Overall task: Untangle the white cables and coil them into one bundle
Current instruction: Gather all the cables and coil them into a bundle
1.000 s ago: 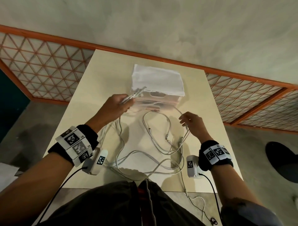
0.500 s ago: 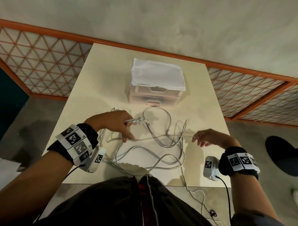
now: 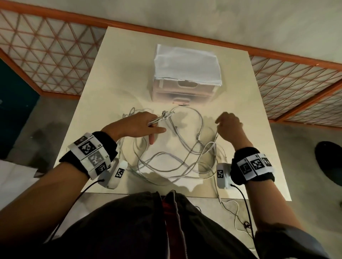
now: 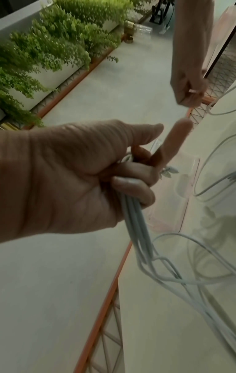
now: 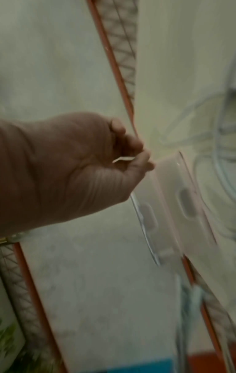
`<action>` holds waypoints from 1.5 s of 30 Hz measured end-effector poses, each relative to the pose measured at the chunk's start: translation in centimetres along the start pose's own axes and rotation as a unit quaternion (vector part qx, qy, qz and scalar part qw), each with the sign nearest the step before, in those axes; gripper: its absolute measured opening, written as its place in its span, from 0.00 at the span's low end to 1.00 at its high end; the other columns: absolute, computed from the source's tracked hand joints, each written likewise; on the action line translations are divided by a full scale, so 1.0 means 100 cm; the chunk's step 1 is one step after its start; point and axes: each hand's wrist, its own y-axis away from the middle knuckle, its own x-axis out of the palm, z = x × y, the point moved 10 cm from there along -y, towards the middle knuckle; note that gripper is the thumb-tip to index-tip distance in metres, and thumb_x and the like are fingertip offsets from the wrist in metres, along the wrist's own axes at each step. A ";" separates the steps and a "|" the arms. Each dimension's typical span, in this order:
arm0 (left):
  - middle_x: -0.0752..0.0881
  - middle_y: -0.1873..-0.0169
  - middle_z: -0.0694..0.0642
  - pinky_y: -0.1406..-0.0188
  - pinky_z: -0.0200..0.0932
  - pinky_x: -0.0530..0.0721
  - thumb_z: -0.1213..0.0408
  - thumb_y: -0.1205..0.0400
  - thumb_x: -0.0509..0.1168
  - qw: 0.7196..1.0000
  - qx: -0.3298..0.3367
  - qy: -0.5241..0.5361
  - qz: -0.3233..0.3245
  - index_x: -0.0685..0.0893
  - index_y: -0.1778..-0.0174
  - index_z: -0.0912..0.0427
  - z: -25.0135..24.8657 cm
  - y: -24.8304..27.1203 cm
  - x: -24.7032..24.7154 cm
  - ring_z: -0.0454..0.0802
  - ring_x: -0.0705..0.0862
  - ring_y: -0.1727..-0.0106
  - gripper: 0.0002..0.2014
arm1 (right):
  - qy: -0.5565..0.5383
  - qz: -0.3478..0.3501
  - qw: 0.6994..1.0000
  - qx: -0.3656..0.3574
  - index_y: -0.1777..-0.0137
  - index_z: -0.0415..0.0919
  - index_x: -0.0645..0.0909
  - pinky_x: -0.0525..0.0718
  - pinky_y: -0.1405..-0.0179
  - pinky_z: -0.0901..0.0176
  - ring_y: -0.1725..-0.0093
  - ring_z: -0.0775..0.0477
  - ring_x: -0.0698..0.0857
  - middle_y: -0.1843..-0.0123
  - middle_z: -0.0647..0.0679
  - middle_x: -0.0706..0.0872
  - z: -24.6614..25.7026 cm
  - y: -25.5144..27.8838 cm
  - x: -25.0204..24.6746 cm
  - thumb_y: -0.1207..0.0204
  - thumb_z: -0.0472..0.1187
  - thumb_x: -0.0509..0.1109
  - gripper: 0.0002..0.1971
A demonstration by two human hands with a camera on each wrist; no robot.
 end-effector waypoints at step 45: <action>0.84 0.70 0.46 0.60 0.40 0.73 0.54 0.12 0.51 0.944 0.195 0.131 -0.233 0.76 0.52 0.50 -0.069 0.005 -0.035 0.46 0.77 0.65 0.10 | -0.483 0.071 0.846 -0.215 0.34 0.37 0.70 0.89 0.57 0.58 0.63 0.48 0.89 0.56 0.45 0.80 0.160 0.026 -0.098 0.24 0.31 0.72 0.20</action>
